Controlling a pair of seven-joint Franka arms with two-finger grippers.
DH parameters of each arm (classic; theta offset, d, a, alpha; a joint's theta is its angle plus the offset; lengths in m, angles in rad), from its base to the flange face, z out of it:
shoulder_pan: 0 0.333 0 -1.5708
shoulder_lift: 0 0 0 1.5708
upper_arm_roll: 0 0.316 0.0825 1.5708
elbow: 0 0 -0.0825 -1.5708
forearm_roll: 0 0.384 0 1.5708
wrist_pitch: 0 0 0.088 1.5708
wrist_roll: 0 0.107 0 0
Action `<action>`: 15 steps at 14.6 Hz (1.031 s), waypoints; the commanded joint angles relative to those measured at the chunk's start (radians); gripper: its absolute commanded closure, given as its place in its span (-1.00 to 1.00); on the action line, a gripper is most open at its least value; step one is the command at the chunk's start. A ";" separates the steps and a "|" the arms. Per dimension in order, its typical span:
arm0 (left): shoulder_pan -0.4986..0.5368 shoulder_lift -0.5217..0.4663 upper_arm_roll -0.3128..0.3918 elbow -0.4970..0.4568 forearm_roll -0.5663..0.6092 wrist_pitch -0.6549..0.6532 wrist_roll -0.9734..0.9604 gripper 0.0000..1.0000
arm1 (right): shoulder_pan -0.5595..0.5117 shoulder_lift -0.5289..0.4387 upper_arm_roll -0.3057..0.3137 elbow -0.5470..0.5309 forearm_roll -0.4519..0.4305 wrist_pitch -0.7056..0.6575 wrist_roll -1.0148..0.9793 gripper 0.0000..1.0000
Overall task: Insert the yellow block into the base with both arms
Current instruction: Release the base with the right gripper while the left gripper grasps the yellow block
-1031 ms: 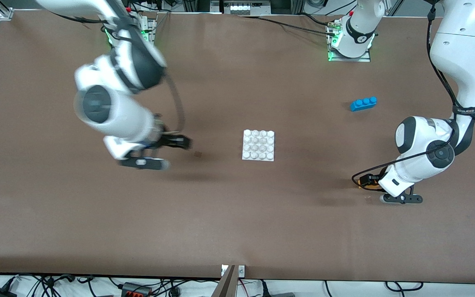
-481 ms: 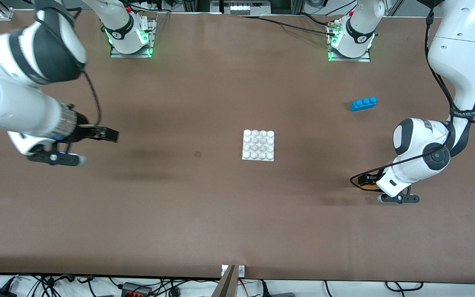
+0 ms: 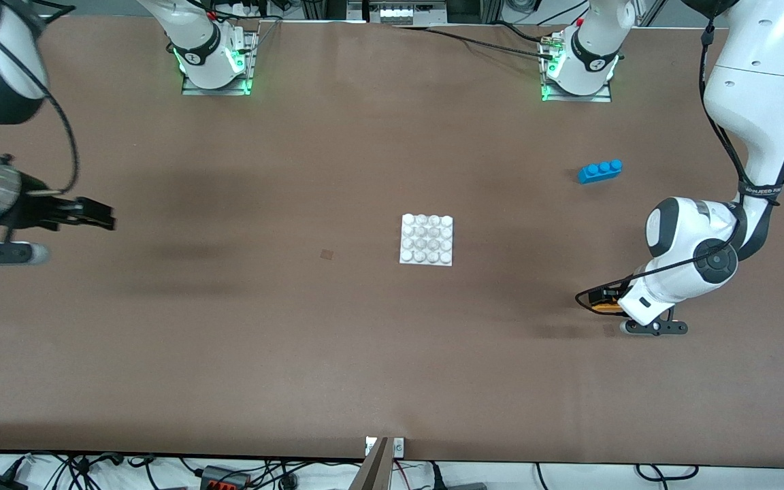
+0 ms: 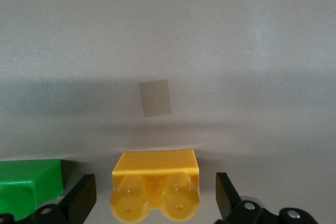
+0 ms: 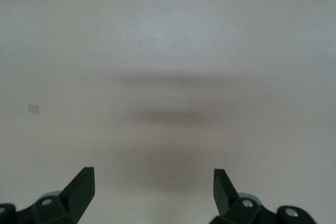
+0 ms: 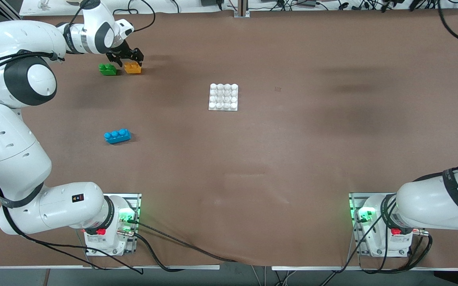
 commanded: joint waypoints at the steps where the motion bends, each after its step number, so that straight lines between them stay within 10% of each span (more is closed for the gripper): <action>1: -0.007 0.010 0.005 0.018 0.034 -0.004 -0.006 -0.92 | 0.090 -0.090 -0.148 -0.047 0.010 -0.022 -0.038 -1.00; 4: -0.007 0.009 0.005 0.016 0.035 -0.007 -0.003 -0.64 | 0.150 -0.194 -0.294 -0.206 0.147 -0.001 -0.026 -1.00; 8: -0.007 0.007 0.005 0.013 0.035 -0.007 0.000 -0.31 | 0.149 -0.328 -0.305 -0.389 0.120 0.077 -0.033 -1.00; 15: -0.031 -0.057 -0.007 0.013 0.035 -0.104 0.010 -0.08 | 0.143 -0.322 -0.305 -0.370 0.060 0.122 -0.036 -1.00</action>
